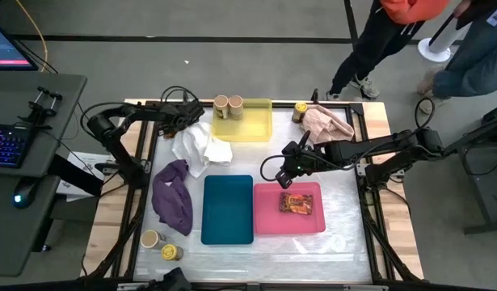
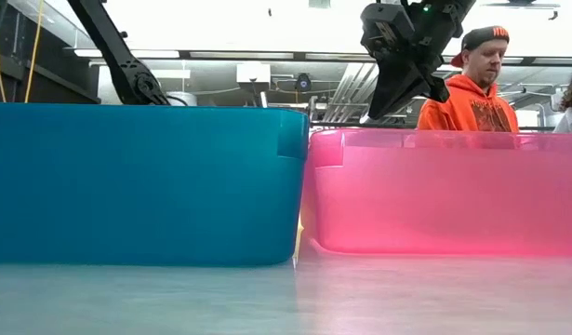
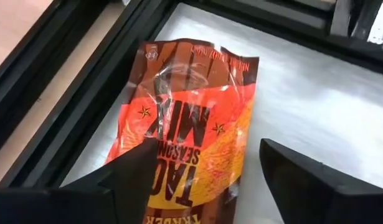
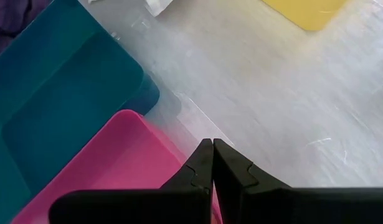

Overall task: Sort spices by type
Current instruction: Put the orange seasoning bag into the pink bin

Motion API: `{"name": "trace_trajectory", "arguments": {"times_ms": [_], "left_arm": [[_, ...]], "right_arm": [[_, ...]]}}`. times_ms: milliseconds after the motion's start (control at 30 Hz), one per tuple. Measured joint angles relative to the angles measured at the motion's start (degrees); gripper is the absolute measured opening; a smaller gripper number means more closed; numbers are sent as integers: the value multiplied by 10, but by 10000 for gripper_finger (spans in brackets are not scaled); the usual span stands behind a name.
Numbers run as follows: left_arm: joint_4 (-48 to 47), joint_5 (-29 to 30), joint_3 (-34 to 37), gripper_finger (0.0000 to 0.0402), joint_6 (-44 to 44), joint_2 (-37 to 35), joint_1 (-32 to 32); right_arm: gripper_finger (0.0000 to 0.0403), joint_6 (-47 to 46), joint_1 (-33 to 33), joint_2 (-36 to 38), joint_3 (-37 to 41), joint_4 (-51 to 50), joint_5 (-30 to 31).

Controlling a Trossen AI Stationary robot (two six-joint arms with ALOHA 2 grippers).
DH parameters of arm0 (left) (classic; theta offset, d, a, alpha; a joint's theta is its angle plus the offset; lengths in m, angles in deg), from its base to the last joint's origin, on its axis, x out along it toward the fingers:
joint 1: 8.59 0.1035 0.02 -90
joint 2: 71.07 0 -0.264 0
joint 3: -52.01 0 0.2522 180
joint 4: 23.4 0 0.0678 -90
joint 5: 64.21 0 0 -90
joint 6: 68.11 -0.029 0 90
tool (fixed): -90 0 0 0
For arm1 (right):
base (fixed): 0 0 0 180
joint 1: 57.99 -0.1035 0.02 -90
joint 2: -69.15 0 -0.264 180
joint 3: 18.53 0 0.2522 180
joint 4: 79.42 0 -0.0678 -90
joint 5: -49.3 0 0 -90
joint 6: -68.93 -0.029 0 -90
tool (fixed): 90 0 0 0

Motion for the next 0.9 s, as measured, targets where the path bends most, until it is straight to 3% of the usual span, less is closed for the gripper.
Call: {"name": "trace_trajectory", "arguments": {"times_ms": [367, 467, 633, 900], "left_arm": [[-2, 26, -2, 201, -4, 35, -26], [-2, 16, -2, 147, -2, 40, -26], [-3, 9, -2, 23, -27, 37, -25], [-10, -5, 4, 6, -133, -19, -17]], "right_arm": [[0, -14, 0, 0, 0, 0, 0], [0, -15, 0, 0, 0, 0, 0], [0, -15, 0, 0, 0, 0, 0], [0, -14, 0, 0, 0, 0, 0]]}}
